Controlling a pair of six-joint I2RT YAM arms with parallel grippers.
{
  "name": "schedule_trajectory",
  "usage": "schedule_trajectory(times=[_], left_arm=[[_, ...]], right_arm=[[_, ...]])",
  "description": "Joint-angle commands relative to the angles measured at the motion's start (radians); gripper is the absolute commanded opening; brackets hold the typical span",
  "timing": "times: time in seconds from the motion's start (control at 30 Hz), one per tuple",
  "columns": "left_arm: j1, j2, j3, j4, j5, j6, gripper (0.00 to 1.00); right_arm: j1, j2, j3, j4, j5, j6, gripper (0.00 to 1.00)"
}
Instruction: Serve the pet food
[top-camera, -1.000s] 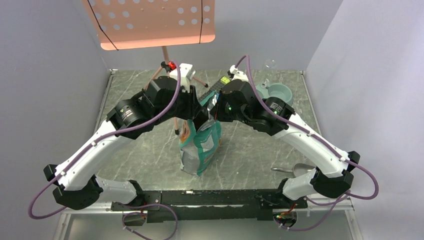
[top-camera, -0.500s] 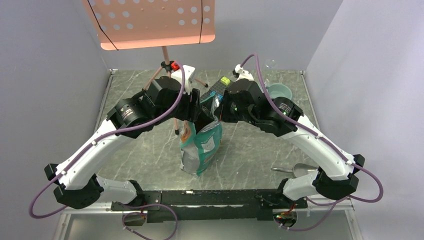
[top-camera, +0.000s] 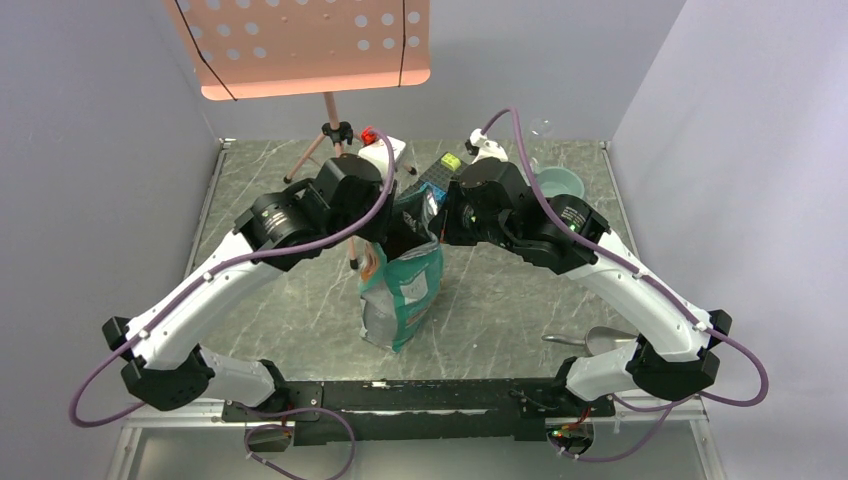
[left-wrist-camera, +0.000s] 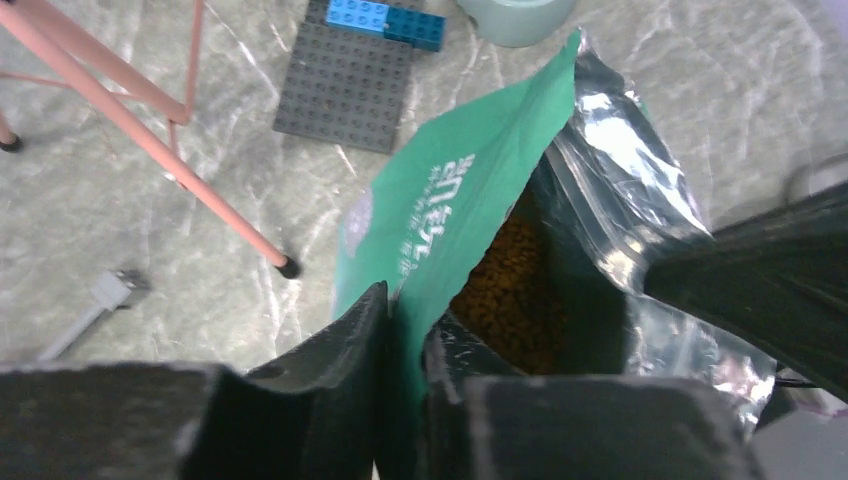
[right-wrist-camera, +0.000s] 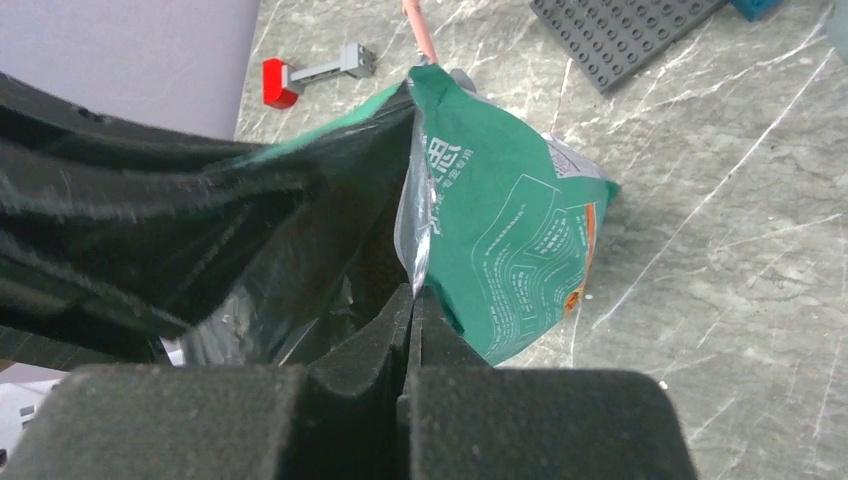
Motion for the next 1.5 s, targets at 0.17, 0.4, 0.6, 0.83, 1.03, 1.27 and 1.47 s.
schedule_trajectory(times=[0.17,0.4,0.6,0.83,1.03,1.27,1.47], left_arm=[[-0.011,0.021,0.268,-0.134,-0.159,0.038,0.00],[-0.029,-0.118,0.338,-0.185,-0.180,-0.037,0.00],[-0.020,-0.178,0.348,-0.307,-0.389,-0.004,0.00],[0.019,-0.167,0.485,-0.399,-0.551,0.045,0.00],[0.021,-0.229,0.211,-0.270,-0.397,0.013,0.00],[0.052,-0.262,-0.190,-0.002,-0.159,-0.053,0.00],[0.052,-0.222,-0.192,0.056,-0.062,-0.053,0.00]], right_arm=[[0.022,-0.036,0.047,0.112,-0.096,-0.129,0.00],[0.090,0.000,0.051,0.290,-0.315,-0.208,0.00],[0.097,0.207,0.144,0.481,-0.501,-0.155,0.00],[0.087,0.548,0.604,0.357,-0.618,-0.130,0.00],[-0.020,0.279,0.047,0.504,-0.611,-0.047,0.00],[-0.102,0.070,-0.343,0.343,-0.433,-0.107,0.00],[-0.085,0.031,-0.321,0.197,-0.375,-0.117,0.05]])
